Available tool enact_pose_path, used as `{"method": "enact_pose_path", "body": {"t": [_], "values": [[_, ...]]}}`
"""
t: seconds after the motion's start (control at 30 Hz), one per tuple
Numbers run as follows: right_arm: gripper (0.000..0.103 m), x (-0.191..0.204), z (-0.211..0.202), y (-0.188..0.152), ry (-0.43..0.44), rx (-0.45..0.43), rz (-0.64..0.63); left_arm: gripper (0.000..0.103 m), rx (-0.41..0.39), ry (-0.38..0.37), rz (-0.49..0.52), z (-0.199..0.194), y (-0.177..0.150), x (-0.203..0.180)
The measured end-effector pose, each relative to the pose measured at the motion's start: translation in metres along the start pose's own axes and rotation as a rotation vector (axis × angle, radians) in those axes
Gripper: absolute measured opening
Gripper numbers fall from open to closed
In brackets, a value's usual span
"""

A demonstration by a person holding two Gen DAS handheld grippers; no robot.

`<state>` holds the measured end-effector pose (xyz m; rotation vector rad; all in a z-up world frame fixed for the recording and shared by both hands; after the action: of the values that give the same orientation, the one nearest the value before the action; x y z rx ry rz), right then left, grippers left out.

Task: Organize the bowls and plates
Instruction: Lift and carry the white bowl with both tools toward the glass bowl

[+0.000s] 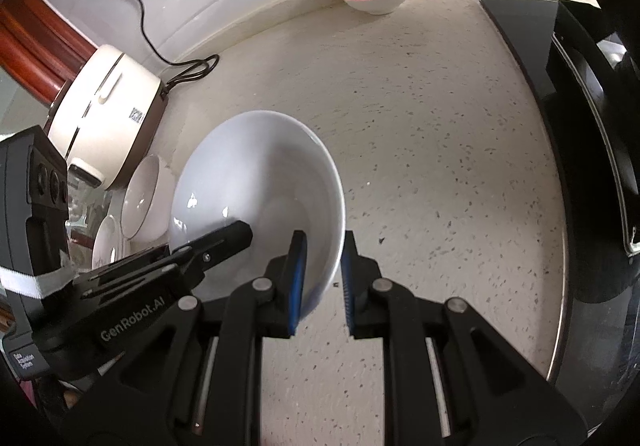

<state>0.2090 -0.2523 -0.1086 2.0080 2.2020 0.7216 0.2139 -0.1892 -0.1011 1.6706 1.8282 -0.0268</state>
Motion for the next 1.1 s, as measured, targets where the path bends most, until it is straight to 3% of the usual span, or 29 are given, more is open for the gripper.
{"method": "enact_pose_path", "body": {"t": [0.43,0.63,1.1], "values": [[0.02,0.03,-0.014,-0.005,0.045,-0.038,-0.051,0.016,-0.077,0.045,-0.01,-0.036,-0.007,0.011],[0.02,0.051,-0.027,0.0,0.067,-0.085,-0.081,0.016,-0.151,0.069,0.004,-0.063,0.0,0.017],[0.02,0.114,-0.029,-0.006,0.117,-0.1,-0.171,0.016,-0.24,0.123,-0.062,-0.109,-0.001,0.064]]}}
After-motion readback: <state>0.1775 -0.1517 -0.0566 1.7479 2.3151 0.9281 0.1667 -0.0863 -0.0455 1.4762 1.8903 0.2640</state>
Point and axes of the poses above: each gripper's, at about its wrist camera, not at the fingertips, and z roughly the way its jaws point, x to its left, y to its top, the point moved 10 cm from there along z, roughly the way its jaws point, and after that the axes turned 12 degrees about -y, right-handed, at the moved point
